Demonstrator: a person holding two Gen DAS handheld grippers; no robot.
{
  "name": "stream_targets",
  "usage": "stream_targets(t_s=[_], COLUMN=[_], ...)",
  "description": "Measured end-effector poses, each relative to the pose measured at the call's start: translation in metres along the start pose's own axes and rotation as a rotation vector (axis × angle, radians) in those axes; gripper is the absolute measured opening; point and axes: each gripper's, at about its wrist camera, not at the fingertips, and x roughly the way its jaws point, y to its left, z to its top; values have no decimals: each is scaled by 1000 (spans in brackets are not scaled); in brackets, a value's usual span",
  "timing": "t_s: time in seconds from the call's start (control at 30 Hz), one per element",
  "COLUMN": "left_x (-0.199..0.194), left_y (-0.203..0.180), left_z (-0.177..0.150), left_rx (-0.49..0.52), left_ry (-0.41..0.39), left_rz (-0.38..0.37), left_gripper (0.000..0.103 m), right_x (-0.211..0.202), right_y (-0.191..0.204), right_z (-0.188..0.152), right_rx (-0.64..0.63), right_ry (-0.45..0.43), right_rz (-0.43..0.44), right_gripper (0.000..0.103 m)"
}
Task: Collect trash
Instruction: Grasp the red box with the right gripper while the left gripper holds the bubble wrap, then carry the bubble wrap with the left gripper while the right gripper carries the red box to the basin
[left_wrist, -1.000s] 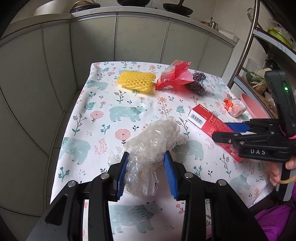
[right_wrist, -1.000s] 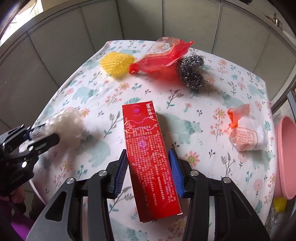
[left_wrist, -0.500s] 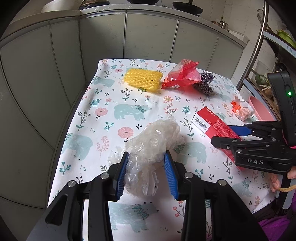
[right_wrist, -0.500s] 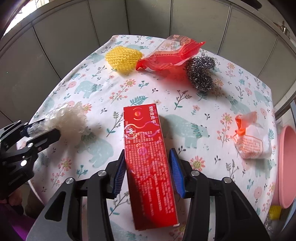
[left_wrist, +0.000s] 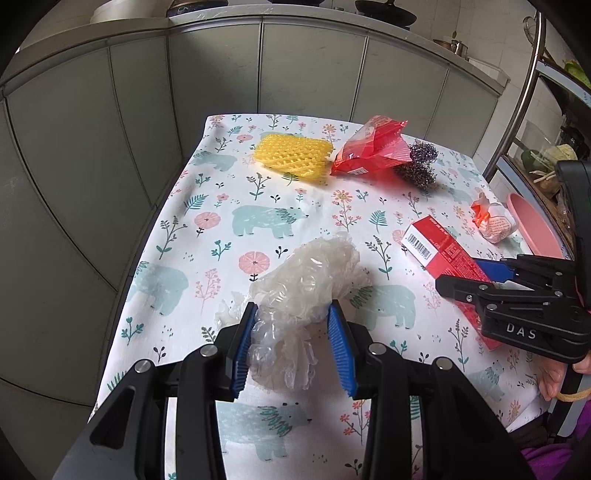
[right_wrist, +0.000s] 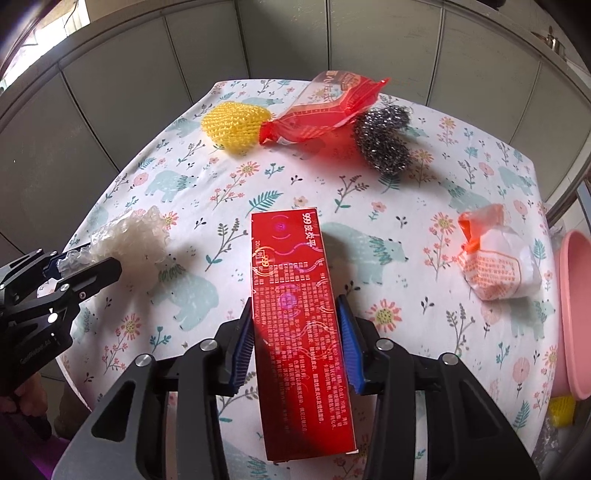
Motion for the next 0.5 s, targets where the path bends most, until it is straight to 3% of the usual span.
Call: stream_targets(t_s=[0.5], left_x=[-5], left_y=[-14], left_z=[5], left_rx=[23], left_ry=[-10], left_rz=[27], left_gripper=[38], right_x=[-30], right_y=[-26], right_z=[-5], right_rx=[72], right_ry=[-82], right_rz=[32], right_gripper=[42])
